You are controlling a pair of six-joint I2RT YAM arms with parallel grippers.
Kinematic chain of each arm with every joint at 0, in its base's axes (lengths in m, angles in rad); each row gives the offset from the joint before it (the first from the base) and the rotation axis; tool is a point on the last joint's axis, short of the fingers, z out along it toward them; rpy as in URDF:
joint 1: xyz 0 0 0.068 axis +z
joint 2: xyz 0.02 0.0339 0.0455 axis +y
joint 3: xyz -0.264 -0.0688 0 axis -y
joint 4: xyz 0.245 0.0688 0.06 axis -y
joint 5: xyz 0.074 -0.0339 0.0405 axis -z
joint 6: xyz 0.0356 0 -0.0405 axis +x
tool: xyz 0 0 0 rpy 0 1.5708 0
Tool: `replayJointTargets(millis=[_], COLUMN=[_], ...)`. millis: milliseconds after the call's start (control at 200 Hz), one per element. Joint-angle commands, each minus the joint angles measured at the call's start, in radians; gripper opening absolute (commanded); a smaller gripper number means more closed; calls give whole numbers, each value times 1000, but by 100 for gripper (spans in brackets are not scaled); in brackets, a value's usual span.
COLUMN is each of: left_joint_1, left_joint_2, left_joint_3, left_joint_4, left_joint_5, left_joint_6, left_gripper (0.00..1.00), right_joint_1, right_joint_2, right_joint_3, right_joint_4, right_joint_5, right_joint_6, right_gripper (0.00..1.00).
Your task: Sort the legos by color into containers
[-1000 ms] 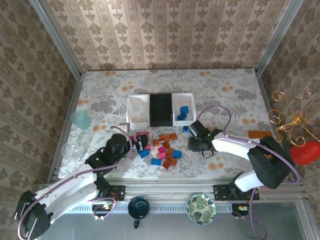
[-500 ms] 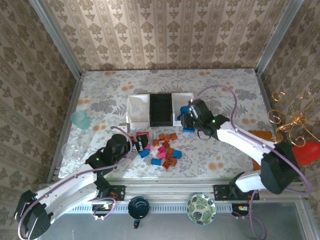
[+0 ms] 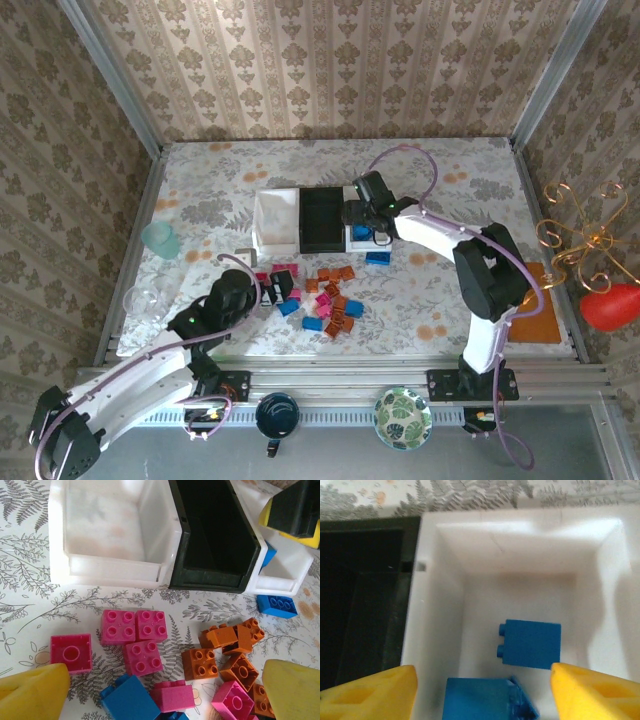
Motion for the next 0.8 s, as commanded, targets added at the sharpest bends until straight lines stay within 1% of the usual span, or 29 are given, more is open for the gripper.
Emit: replayJointTargets(millis=[0,105,195,320,410,470,540,665,795], left_joint_1=[12,23,51,130,190,225,258,275,276], left_joint_2=[-10,3,38,103,121,128,138,165,213], left_joint_3=[10,31,66,87,61,40,36,40,44], left_joint_4=[-45,-82,-175,-261,-247,-216,-213,-212,-225], left_joint_5=[-10,-13,-40,-10,49,88,109,113,119], left_joint_6=[-13,-2,-30,-76,-98,-100,-102,-81,-89], left_gripper=[100,100,98,82,77,72,67,65,56], right_joint_1=[-6,-3,11,36,49,52,53,53,53], right_joint_2=[-117,-222,-302,-376,-412,-432,-443,-444,-443], right_joint_3=[-31,-91,-153,-235,-284,-309,-328,-334,-334], right_joint_4=[62,79,81,67,57,57,57,51,51], right_joint_5=[-12,-49,-72,-86,-87,-85,-79,-69,-61], right_joint_6=[4,22,29,31,34,38,38,32,32], right_gripper=[77,79,79,79,78,78,78,78,78])
